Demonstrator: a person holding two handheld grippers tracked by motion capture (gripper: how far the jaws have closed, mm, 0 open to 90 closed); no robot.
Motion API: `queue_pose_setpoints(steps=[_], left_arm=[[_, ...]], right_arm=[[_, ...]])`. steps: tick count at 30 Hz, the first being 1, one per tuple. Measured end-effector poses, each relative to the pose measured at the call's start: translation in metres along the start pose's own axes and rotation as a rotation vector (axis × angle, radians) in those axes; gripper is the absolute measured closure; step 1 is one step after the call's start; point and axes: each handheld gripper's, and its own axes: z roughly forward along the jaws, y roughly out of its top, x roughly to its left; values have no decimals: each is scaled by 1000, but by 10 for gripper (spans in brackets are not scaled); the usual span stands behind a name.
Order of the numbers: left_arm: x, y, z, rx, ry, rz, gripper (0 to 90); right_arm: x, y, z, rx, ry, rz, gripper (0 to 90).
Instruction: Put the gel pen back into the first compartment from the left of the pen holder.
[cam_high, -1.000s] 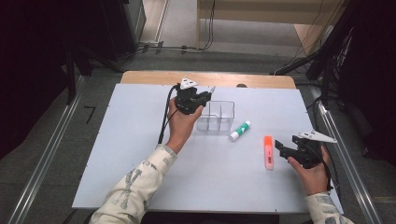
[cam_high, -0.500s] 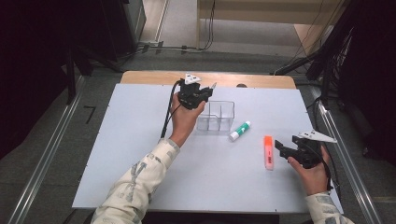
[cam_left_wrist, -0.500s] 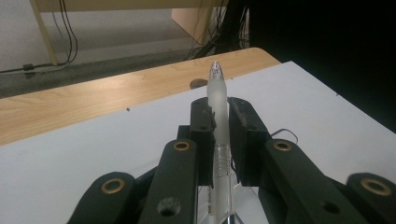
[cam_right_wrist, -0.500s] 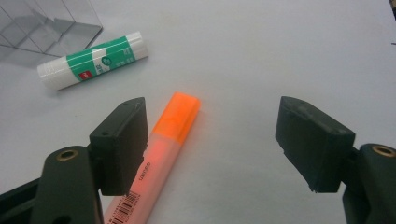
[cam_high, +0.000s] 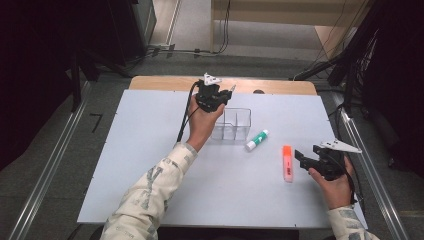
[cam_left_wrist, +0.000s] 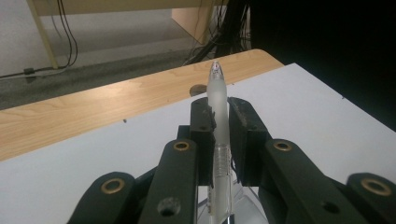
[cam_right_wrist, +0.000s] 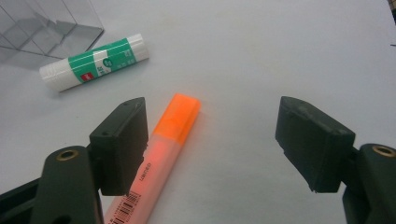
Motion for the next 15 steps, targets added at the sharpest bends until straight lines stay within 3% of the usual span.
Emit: queue_pose_setpoints(steps=[15], left_arm=[[8, 2, 7, -15, 29, -16, 812]], right_arm=[[1, 0, 0, 3, 3, -4, 244]])
